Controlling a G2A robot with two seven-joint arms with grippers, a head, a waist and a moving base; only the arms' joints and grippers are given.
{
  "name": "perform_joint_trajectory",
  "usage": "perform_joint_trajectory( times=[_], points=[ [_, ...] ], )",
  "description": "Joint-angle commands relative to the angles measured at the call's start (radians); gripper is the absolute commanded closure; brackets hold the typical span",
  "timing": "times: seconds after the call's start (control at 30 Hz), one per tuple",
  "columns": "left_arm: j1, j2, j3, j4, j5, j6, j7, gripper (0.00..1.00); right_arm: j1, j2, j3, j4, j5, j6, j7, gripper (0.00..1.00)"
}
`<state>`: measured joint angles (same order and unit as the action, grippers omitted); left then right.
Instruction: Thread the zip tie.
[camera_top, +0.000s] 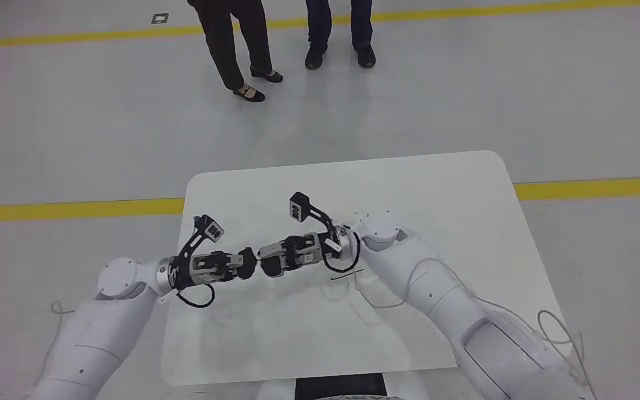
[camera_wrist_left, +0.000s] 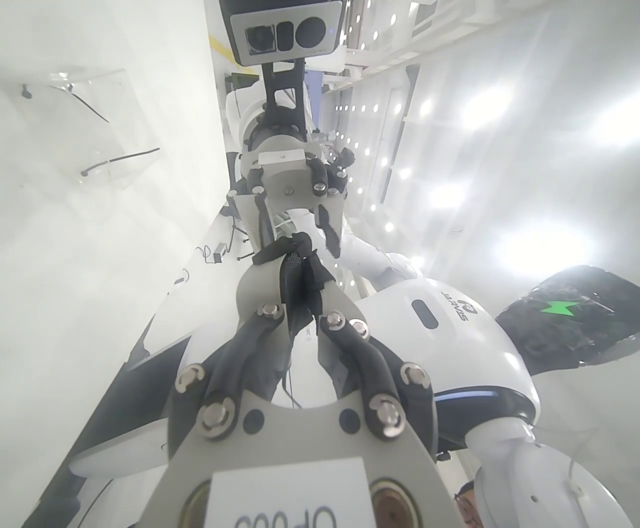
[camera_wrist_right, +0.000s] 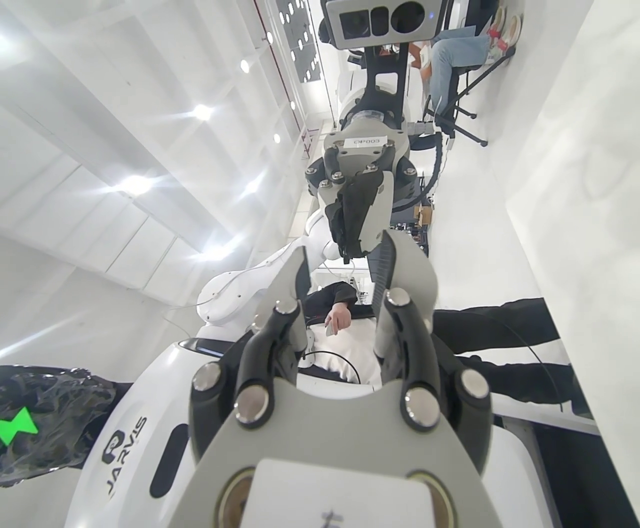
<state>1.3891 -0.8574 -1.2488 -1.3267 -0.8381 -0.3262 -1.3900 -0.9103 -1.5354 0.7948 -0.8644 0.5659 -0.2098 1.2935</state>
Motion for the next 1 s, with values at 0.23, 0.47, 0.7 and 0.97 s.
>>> perform_joint_trajectory(
  times=[0.23,0.47,0.7,0.97],
  points=[
    [0.016,0.006,-0.026,-0.002,0.005,-0.014,0.000,1.00,-0.024,0.045,0.066,-0.076,-0.089,0.034,-0.024,0.00],
    [0.021,0.007,-0.037,-0.001,0.011,-0.014,0.000,1.00,-0.029,0.049,0.074,-0.085,-0.092,0.044,-0.024,0.00],
    [0.026,0.006,-0.040,0.006,0.002,0.011,0.030,1.00,-0.029,0.049,0.074,-0.085,-0.092,0.044,-0.024,0.00],
    [0.041,0.031,-0.131,0.048,-0.019,0.009,0.000,1.00,-0.029,0.049,0.074,-0.085,-0.092,0.044,-0.024,0.00]
  ],
)
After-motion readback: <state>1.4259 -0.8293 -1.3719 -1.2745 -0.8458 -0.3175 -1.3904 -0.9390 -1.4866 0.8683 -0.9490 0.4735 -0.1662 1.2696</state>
